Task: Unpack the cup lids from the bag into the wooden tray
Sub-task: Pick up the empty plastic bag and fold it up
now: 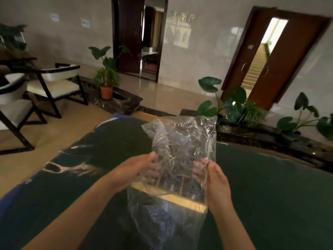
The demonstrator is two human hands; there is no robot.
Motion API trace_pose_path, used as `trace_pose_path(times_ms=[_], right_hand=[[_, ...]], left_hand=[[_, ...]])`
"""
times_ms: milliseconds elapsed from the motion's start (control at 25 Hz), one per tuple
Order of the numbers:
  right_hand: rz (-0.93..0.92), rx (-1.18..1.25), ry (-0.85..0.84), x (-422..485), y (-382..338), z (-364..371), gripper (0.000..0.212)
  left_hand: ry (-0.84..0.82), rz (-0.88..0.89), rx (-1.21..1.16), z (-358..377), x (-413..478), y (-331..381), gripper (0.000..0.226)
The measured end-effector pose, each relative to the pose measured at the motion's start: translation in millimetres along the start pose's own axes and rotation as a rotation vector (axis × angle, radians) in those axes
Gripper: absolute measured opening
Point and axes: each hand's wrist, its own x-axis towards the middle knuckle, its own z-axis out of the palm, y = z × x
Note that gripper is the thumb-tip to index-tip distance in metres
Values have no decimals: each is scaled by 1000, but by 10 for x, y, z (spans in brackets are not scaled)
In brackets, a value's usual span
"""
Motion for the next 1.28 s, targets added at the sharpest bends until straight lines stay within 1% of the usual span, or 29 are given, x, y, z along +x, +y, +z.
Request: trace_pose_path(times_ms=[120, 240, 320, 400, 440, 520, 600, 680, 800, 840, 920, 1000, 1080, 1160, 1280], right_hand=[[23, 41, 86, -26, -119, 27, 29], [-11, 61, 135, -13, -271, -27, 32], [-27, 64, 159, 12, -380, -90, 33], [-12, 32, 149, 23, -432, -144, 34], [16, 18, 116, 15, -437, -156, 38], [118, 3, 14, -36, -408, -172, 51], [166, -53, -62, -118, -390, -205, 56], [133, -150, -123, -187, -419, -235, 50], [62, -237, -80, -187, -460, -298, 39], [46, -236, -59, -191, -475, -326, 38], [17, -227, -80, -208, -495, -360, 42], [2, -225, -131, -244, -505, -348, 42], [-36, -246, -143, -287, -520, -305, 34], [-80, -290, -114, -291, -526, -269, 36], [-134, -299, -52, -260, -528, -273, 28]], left_hand=[[-104, 4, 169, 62, 53, 178, 62], [-167, -13, 133, 66, 120, 268, 47], [-123, 8, 72, 57, 167, 327, 41], [-56, 34, 29, 46, 222, 357, 30], [-24, 51, 9, 41, 247, 365, 23], [36, 89, -12, 31, 262, 380, 19], [87, 119, -5, 19, 243, 396, 19], [97, 154, 54, -3, 204, 418, 23], [29, 212, 96, -57, 121, 478, 35], [-14, 228, 75, -75, 88, 490, 39], [-85, 253, 53, -117, 29, 499, 41], [-103, 250, 54, -152, -17, 493, 42], [-103, 251, 44, -169, -48, 501, 43], [-116, 258, 43, -174, -57, 526, 45], [-142, 246, 15, -155, -47, 562, 48]])
